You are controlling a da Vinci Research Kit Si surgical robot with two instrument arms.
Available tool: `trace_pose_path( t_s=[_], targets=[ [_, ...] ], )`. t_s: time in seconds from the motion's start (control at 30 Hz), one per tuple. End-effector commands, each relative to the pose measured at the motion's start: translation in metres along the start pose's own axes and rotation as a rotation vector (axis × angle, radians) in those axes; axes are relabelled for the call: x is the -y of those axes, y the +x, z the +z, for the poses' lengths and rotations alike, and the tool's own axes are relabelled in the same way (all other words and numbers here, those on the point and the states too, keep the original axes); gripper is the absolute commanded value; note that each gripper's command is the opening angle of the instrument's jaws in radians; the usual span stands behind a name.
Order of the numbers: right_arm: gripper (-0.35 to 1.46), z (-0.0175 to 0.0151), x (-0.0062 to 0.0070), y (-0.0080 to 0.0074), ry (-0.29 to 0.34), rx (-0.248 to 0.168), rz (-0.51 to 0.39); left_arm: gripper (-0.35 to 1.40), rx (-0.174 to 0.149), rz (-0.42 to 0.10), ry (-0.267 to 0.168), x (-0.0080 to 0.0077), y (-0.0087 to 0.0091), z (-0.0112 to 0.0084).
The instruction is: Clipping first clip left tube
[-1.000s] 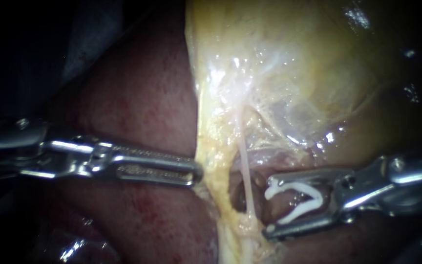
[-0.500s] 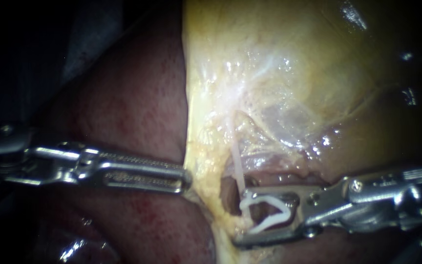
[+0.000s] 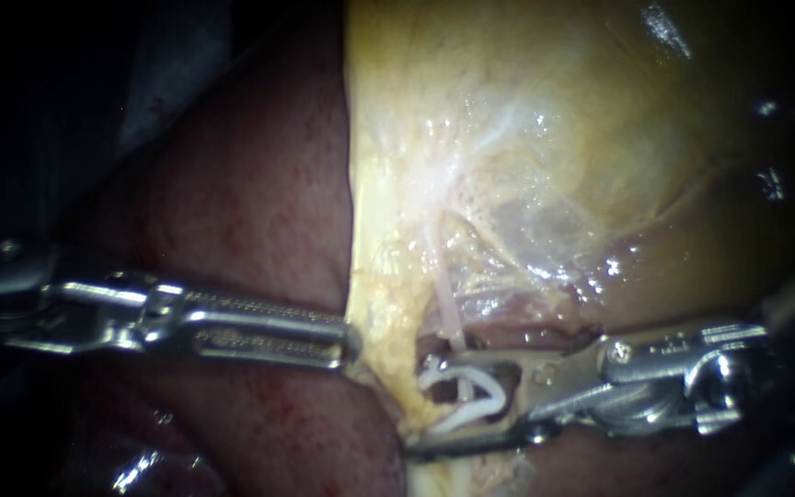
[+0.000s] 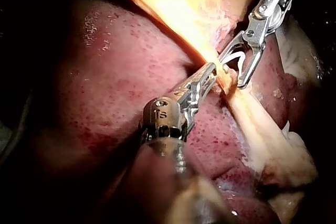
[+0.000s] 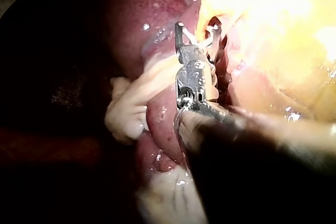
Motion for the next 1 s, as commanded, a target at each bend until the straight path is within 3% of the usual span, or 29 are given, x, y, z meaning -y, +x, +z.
trace_pose_path(
  t_s=[0.03, 0.57, 1.0],
  targets=[
    [0.56, 0.0002, 0.0001, 0.0001, 0.005, 0.001, 0.0, -0.35, 0.0, 0.0, 0.0, 0.0, 0.0, 0.0],
    [0.53, 0.0026, 0.0012, 0.0003, 0.029, 0.019, -0.009, -0.35, 0.001, 0.0, -0.002, -0.0002, -0.0001, 0.0],
    [0.43, 0.0029, 0.0013, 0.0005, 0.028, 0.018, -0.008, -0.35, 0.001, 0.0, -0.002, -0.0004, -0.0001, 0.0]
  ],
)
